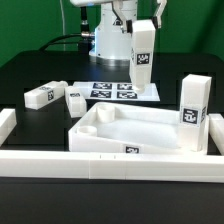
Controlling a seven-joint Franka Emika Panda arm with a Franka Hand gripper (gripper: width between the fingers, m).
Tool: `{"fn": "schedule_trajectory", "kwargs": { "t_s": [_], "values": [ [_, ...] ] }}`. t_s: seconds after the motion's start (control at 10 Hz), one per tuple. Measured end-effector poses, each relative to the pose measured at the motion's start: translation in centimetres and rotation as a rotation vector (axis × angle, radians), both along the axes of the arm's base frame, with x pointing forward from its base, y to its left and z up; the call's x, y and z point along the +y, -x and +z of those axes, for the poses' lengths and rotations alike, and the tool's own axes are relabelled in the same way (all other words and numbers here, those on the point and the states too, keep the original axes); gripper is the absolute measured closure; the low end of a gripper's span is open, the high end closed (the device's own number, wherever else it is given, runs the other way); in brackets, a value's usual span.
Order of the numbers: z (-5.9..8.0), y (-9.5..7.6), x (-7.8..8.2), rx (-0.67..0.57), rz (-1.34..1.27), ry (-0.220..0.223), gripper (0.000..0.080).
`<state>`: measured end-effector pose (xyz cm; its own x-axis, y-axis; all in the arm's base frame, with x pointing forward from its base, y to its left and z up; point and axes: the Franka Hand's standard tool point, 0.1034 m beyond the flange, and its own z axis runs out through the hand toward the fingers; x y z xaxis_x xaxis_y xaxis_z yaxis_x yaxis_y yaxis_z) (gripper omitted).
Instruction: Assemble desk
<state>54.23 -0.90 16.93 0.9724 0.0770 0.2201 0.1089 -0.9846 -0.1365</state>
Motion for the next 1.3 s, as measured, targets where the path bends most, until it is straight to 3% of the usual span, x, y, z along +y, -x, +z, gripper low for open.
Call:
{"fn": "schedule_trajectory", "kwargs": {
  "t_s": [0.2,0.3,0.6,0.7,0.9,1.0,1.2,1.3],
  "values": [
    [-0.5,-0.7,-2.5,-0.018,0.022,0.023,0.0509],
    [-0.6,-0.7,-2.6,-0.042,0.03,0.043,0.0509],
    [-0.8,-0.6,-2.8,-0.043,0.026,0.046,0.0509],
    [-0.9,-0.9,-3.9,-0.113,0.025,0.071,0.0509],
    [-2.1,-0.5,-5.6,-0.122,-0.044,0.03,0.0509],
    [-2.0,-1.1,-5.0,-0.105,-0.08,0.008,0.0509],
    [-2.2,-1.9,-3.9,-0.098,-0.089,0.014,0.0509],
    [-2.2,-1.9,-4.1,-0.097,-0.09,0.015,0.0509]
  ]
}}
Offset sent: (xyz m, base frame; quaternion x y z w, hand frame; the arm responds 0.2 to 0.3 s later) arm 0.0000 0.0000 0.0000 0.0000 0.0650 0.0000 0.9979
